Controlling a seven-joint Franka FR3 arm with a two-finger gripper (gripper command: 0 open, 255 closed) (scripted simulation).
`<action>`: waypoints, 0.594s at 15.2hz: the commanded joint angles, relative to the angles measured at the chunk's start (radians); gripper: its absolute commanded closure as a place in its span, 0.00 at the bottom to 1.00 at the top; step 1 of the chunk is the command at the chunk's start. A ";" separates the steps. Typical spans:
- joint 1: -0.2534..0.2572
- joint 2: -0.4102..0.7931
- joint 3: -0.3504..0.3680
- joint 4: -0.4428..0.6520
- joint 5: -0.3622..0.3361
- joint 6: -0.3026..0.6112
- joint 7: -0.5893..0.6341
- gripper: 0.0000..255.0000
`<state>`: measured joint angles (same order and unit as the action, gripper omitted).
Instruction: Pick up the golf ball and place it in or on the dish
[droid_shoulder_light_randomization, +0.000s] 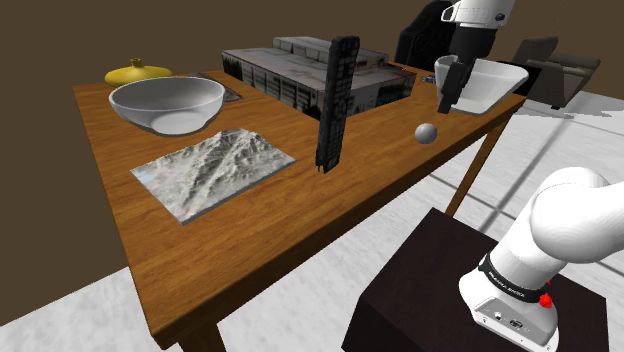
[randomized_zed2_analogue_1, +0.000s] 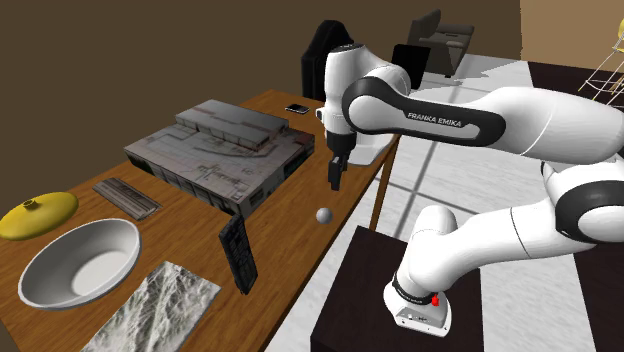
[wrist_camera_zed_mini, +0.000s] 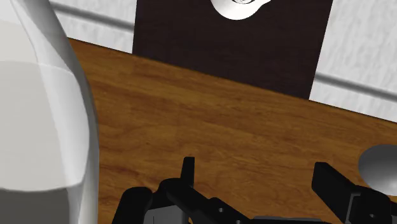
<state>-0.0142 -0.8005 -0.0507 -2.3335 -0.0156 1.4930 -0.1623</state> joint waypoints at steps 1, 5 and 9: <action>0.000 0.000 0.000 0.000 0.000 0.000 0.000 0.00; 0.025 0.017 0.082 0.018 0.084 -0.029 0.112 0.00; 0.048 0.053 0.161 0.052 0.168 -0.048 0.224 0.00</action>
<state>0.0283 -0.7512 0.0923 -2.2832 0.1316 1.4490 0.0337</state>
